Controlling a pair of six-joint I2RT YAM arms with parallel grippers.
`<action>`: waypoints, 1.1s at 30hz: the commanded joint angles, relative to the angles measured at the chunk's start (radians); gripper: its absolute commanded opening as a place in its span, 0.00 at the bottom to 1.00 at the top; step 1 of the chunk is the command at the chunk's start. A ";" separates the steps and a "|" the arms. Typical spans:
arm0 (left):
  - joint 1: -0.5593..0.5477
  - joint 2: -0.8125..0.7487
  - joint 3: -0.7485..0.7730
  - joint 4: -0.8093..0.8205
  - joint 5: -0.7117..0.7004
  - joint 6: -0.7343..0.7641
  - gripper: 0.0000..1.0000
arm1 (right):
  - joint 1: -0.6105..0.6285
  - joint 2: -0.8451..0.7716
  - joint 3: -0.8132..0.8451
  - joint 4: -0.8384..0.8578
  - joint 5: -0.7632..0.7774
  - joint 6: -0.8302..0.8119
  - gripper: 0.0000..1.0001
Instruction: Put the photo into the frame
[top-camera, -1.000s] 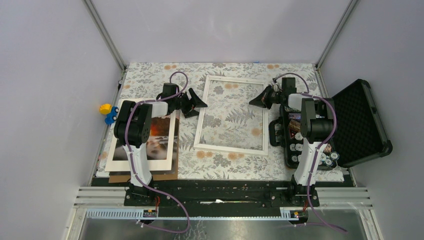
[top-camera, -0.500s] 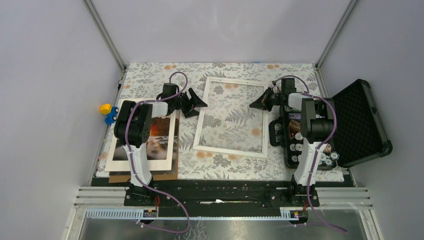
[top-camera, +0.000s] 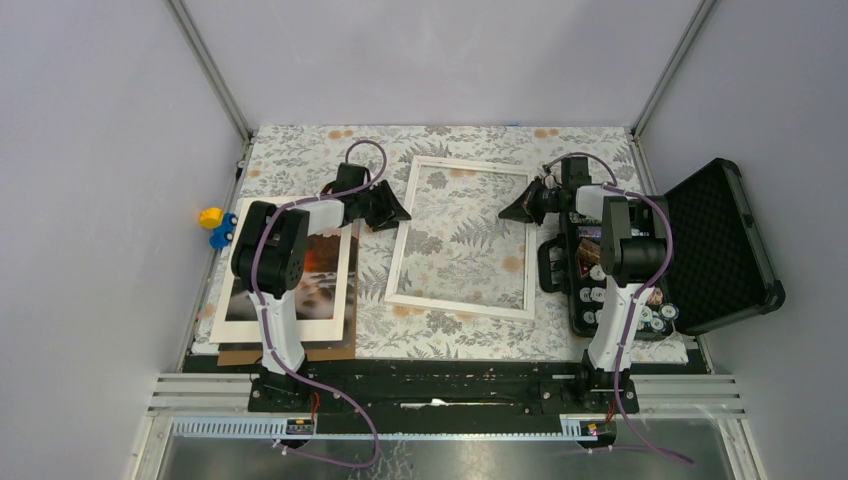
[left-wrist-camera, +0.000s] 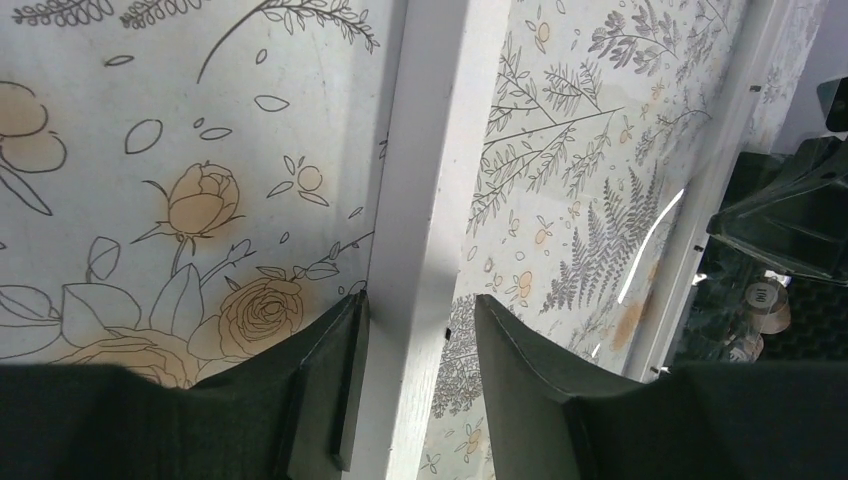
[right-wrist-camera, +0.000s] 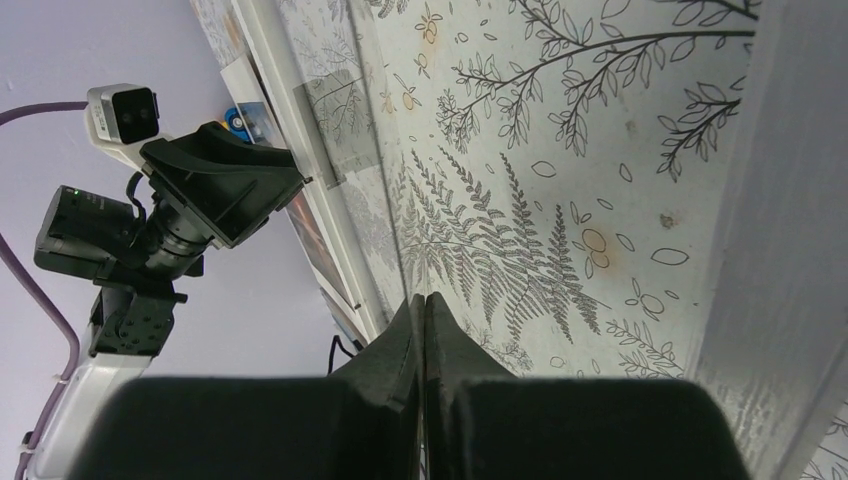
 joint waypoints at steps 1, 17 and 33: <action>-0.006 0.007 0.016 -0.053 -0.085 0.030 0.49 | 0.022 -0.038 0.045 -0.070 -0.026 -0.008 0.00; 0.038 0.021 -0.115 0.179 0.043 -0.130 0.35 | 0.027 -0.063 0.061 -0.062 -0.095 0.002 0.00; 0.049 0.052 -0.118 0.189 0.060 -0.160 0.25 | 0.044 -0.074 0.023 -0.011 -0.125 0.041 0.00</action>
